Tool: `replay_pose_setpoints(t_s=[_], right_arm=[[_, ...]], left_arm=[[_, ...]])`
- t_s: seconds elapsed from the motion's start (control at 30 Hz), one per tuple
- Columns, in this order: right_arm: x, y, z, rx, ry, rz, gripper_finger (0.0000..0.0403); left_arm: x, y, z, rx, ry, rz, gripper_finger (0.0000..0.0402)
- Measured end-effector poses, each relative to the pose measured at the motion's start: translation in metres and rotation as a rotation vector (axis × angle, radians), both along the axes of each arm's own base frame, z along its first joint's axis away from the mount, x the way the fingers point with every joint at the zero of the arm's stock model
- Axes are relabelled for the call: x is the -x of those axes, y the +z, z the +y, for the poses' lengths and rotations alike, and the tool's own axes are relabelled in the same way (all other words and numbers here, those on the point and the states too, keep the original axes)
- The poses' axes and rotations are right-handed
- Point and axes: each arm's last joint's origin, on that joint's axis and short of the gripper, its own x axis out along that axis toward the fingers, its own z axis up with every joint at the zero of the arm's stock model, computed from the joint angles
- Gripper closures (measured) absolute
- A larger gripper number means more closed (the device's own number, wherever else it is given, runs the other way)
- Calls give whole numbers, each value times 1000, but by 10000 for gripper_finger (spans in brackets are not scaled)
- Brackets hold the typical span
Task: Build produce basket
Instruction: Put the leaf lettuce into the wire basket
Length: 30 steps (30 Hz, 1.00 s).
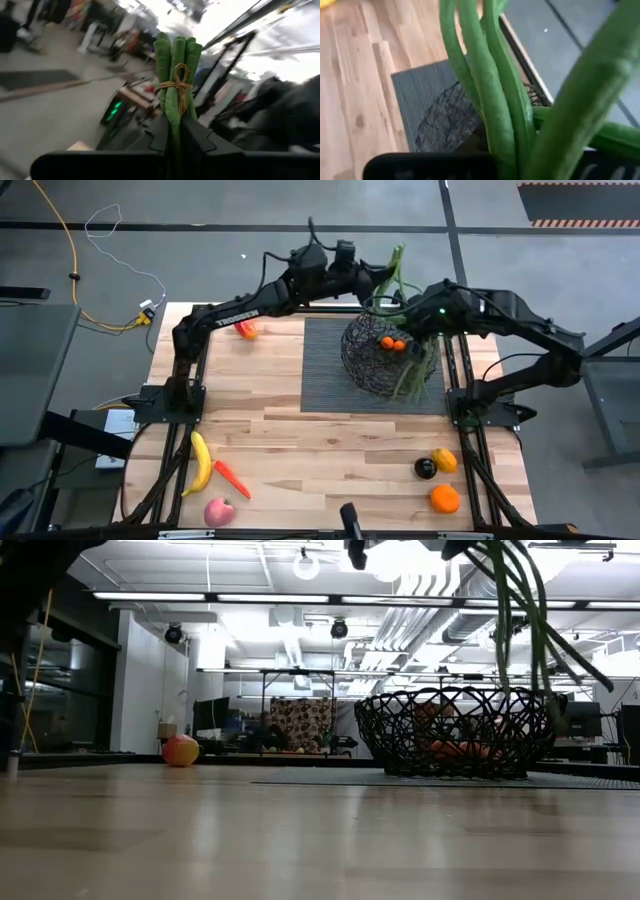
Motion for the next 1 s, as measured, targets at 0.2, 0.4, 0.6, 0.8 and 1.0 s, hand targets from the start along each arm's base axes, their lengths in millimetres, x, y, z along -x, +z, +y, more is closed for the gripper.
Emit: replay_pose_setpoints(t_s=[0.2,0.4,0.6,0.8,1.0], right_arm=[[-15,-17,-12,-39,3,130,402],[-17,-21,-16,-39,-3,170,402],[-10,-15,-15,-55,-29,117,402],[-19,-9,-16,-61,-23,-7,402],[-32,4,-16,-83,21,-206,402]], left_arm=[[5,-15,15,62,72,118,385],[6,-20,17,68,83,166,385],[9,-22,23,86,184,177,385],[26,5,30,25,148,33,385],[52,42,17,-53,141,-34,385]])
